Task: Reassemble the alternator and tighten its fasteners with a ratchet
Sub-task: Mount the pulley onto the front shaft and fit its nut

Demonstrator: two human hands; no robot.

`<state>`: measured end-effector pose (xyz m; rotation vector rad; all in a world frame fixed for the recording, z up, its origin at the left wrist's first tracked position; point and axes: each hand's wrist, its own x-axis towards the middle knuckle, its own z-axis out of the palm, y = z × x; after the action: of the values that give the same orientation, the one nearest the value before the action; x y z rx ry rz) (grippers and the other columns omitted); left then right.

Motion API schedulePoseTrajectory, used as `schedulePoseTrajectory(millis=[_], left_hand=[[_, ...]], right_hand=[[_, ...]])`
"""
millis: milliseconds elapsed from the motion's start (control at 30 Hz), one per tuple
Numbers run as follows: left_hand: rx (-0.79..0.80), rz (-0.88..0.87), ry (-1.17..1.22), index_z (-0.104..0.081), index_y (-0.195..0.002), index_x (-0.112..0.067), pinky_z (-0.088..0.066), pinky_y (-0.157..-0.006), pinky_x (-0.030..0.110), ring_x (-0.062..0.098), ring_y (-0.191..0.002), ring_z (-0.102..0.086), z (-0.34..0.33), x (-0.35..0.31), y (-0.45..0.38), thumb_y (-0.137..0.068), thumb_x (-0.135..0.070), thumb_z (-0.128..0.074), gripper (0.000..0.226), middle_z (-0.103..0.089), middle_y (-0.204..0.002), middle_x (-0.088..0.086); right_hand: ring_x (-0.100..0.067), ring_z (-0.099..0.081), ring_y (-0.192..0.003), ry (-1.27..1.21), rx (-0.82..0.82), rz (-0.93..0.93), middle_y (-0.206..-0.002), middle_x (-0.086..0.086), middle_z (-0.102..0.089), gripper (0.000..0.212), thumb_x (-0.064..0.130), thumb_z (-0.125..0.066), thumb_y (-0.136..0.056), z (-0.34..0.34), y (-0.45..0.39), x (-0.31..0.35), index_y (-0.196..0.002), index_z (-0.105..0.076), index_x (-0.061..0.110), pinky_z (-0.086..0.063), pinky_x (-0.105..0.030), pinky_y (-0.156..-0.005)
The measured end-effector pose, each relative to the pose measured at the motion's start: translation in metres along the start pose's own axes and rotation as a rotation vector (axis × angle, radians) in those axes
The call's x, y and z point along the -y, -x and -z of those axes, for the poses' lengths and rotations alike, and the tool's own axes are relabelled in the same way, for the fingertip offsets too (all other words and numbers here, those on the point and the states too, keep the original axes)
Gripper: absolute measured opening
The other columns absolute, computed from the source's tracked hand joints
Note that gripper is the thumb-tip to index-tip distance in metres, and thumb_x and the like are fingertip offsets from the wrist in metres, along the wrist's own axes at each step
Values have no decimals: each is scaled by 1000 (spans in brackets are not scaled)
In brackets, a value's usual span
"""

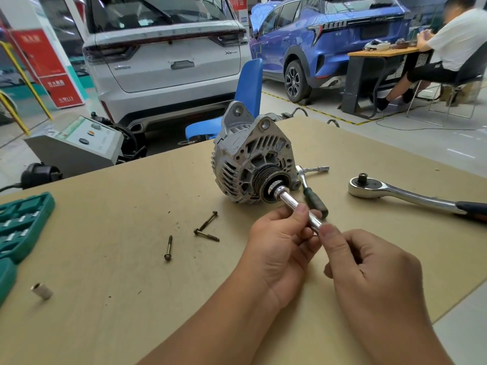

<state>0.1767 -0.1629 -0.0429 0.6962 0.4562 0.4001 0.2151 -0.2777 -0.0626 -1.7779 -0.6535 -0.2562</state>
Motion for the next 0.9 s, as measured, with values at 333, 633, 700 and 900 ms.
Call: schedulePoseTrajectory(millis=[333, 633, 700, 900], left_hand=[[-9, 54, 8, -67, -98, -4, -53, -52, 19, 6, -51, -50, 1, -5, 2, -101, -7, -58, 10, -75, -88, 14], [-37, -48, -83, -66, -79, -9, -47, -52, 21, 8, -50, -41, 0, -2, 0, -76, -21, -79, 18, -55, -62, 1], [0, -14, -91, -71, -80, -9, -51, -50, 20, 6, -50, -46, -1, -4, 3, -87, -19, -73, 13, -65, -70, 5], [-19, -18, -120, -69, -88, -5, -53, -52, 21, 10, -58, -55, -2, -3, 5, -99, -8, -62, 13, -71, -77, 9]], right_hand=[[-9, -61, -52, -9, 3, -29, -61, 17, -67, 21, 49, -80, -77, -1, 3, -6, -71, -66, 34, -48, -23, -56], [-11, -62, -53, -50, -26, -5, -70, 21, -68, 25, 43, -86, -67, -1, 4, -2, -83, -68, 40, -48, -20, -52], [-8, -63, -57, -22, -35, -20, -67, 22, -68, 17, 48, -80, -72, 0, 3, -5, -78, -68, 38, -47, -18, -57], [-8, -61, -57, -31, -22, -23, -59, 14, -65, 42, 71, -54, -82, -1, 0, 1, -64, -67, 36, -44, -16, -54]])
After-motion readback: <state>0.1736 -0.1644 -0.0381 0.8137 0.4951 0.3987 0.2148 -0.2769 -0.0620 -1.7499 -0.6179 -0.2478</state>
